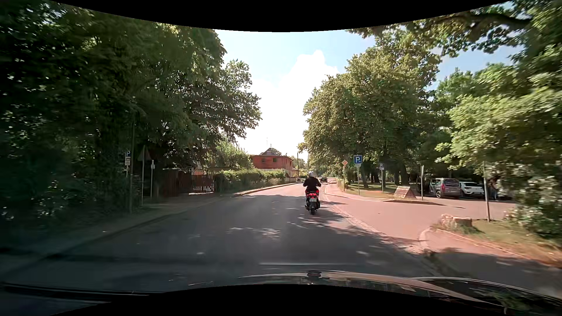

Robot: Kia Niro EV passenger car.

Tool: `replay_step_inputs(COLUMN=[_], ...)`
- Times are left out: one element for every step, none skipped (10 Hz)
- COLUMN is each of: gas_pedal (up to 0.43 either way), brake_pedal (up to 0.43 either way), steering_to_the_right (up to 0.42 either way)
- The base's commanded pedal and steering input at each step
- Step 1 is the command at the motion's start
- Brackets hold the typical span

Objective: Follow the waypoints while adhering to traffic rules and regulations

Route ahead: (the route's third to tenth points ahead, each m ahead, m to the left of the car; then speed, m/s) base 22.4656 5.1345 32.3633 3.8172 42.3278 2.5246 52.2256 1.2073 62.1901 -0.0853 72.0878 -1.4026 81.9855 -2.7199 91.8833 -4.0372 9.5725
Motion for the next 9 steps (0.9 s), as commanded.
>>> replay_step_inputs(gas_pedal=[0.197, 0.197, 0.197, 0.197, 0.197, 0.197, 0.197, 0.197, 0.197], brake_pedal=[0.006, 0.006, 0.006, 0.006, 0.006, 0.006, 0.006, 0.006, 0.006], steering_to_the_right=[0.006, 0.005, 0.006, 0.006, 0.005, 0.005, 0.006, 0.006, 0.007])
